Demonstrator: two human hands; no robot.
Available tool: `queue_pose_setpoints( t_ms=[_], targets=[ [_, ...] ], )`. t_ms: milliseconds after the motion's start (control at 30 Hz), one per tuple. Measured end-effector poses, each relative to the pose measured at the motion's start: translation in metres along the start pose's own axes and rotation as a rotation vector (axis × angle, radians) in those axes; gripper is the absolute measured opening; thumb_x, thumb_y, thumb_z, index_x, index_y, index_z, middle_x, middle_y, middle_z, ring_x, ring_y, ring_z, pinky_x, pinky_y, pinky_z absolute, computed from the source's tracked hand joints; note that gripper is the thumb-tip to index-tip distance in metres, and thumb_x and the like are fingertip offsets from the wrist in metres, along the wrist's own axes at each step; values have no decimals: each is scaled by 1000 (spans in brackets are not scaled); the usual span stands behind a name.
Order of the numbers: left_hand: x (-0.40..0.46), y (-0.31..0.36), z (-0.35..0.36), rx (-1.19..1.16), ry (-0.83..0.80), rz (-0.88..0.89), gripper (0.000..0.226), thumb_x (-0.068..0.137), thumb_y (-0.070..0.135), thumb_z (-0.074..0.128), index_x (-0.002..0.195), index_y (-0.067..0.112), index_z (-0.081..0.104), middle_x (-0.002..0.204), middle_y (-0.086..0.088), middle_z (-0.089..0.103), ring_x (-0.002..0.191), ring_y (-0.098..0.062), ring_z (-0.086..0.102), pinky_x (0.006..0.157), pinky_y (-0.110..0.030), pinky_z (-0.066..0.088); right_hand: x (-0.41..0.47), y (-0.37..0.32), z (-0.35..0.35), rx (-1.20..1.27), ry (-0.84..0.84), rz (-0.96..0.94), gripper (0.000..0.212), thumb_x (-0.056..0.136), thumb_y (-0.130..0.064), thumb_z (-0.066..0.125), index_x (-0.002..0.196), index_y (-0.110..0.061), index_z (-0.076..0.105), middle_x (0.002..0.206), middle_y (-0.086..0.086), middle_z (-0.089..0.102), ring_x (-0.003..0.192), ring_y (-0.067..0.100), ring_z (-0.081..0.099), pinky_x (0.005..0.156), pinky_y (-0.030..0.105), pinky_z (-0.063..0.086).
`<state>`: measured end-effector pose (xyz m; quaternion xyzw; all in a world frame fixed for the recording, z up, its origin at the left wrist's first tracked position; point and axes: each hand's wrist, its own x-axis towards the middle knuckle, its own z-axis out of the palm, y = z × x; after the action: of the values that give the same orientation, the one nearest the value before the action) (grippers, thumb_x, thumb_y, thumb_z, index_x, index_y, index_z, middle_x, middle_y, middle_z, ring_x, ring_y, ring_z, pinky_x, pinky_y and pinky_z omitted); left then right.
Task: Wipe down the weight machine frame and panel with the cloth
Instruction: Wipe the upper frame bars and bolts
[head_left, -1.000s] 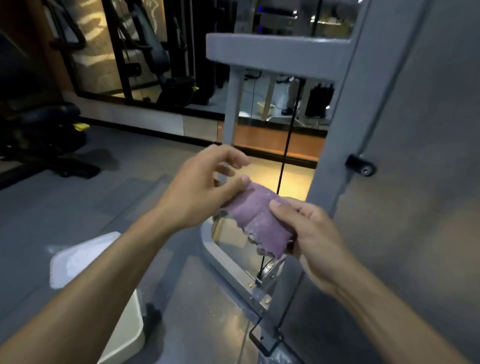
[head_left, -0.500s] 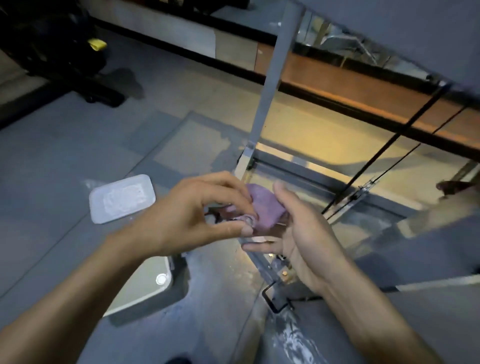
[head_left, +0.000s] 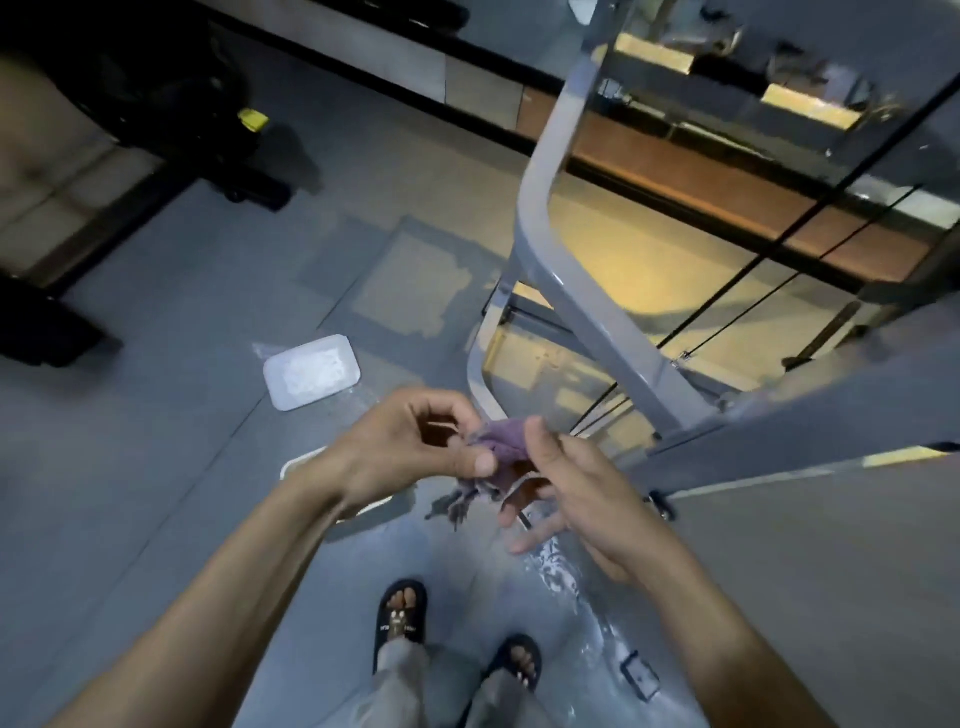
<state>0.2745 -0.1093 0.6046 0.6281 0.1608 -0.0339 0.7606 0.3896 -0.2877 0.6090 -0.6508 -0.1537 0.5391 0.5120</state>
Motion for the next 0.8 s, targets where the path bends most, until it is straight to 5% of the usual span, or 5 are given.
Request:
queue_pose_setpoints(
  t_ms=[200,400,533,633,800],
  targets=[
    [-43,53,56,-188,-88,-99,41,61,47,95,71,22,65,78,-14,62,72,-22,58,67,-30,47,-90,-35,0,33,18,-39,58,86,-71,57,119,-26,72,109,6,78,84,28,76,62,44,65],
    [-70,93,117,-396,-91,-150,29,85,33,82,82,13,61,106,-26,58,96,-33,51,79,-38,46,-160,-50,-14,-21,115,-140,43,93,-47,53,122,-19,69,107,7,78,84,27,74,64,42,64],
    [-80,111,148,-334,-50,-163,21,92,32,68,91,12,59,103,-14,68,94,-27,61,86,-39,49,-185,-53,-23,-50,356,-260,28,95,-44,65,102,-18,73,93,10,76,82,31,74,61,44,62],
    [-86,116,160,-298,-19,-161,23,89,26,67,99,8,58,101,-18,63,96,-28,58,88,-40,47,-193,-52,-27,-75,376,-296,24,96,-42,70,98,-19,73,94,7,76,90,33,74,78,57,61],
    [-87,120,158,-249,51,-119,29,88,30,62,95,3,56,94,-16,65,90,-29,60,78,-39,47,-199,-59,-27,37,346,-276,13,100,-16,64,96,-11,74,91,13,76,80,27,71,76,42,59]
  ],
)
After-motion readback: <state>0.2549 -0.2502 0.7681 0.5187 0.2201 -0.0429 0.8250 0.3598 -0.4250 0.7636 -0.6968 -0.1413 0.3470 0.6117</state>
